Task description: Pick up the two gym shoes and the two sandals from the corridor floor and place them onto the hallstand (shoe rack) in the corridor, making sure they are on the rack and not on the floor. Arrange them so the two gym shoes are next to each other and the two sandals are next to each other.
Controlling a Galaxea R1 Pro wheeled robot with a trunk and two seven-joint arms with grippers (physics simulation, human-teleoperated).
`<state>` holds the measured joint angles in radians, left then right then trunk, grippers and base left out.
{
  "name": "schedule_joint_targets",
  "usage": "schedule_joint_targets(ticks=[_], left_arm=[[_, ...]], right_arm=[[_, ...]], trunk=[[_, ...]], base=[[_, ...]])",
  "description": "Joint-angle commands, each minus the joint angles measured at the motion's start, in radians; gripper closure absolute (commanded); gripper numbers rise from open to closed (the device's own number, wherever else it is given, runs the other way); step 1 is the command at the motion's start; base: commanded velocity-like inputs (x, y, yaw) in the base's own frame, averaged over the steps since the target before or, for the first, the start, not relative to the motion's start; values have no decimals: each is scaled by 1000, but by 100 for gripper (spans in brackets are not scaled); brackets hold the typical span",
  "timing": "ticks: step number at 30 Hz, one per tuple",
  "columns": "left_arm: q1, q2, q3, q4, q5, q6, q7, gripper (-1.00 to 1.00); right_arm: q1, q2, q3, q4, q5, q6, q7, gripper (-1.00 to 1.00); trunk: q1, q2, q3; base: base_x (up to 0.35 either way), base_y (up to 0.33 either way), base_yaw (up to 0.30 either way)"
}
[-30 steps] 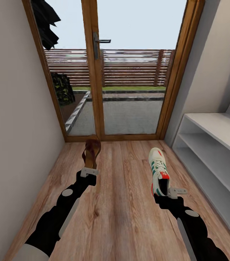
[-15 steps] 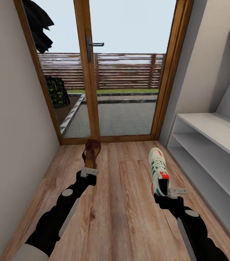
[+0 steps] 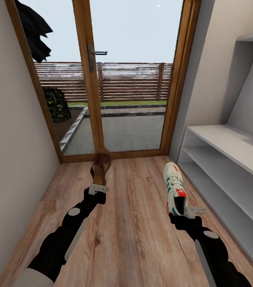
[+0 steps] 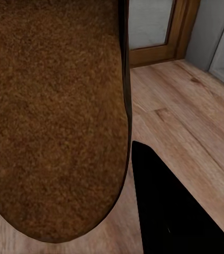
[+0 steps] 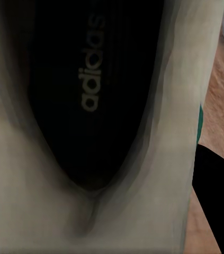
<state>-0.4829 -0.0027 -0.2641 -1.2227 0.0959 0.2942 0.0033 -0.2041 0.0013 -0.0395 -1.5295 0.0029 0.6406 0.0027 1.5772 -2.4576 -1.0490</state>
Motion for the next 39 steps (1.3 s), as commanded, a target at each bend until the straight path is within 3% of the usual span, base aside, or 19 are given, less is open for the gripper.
schedule_joint_targets(ticks=[1,13,31,39], left_arm=[[0,0,0,-1,7,6,-2,100],[0,0,0,-1,8,6,-2,100],[0,0,0,-1,8,6,-2,100],[0,0,0,-1,8,6,-2,100]], right_arm=[[0,0,0,-1,0,5,0,100],[-1,0,0,-1,0,5,0,100],[-1,0,0,-1,0,5,0,100],[-1,0,0,0,0,5,0,100]], trunk=[[0,0,1],[0,0,20],[0,0,47],[0,0,57]], base=[[0,0,-112],[0,27,-112],[0,290,-155],[0,67,-224]])
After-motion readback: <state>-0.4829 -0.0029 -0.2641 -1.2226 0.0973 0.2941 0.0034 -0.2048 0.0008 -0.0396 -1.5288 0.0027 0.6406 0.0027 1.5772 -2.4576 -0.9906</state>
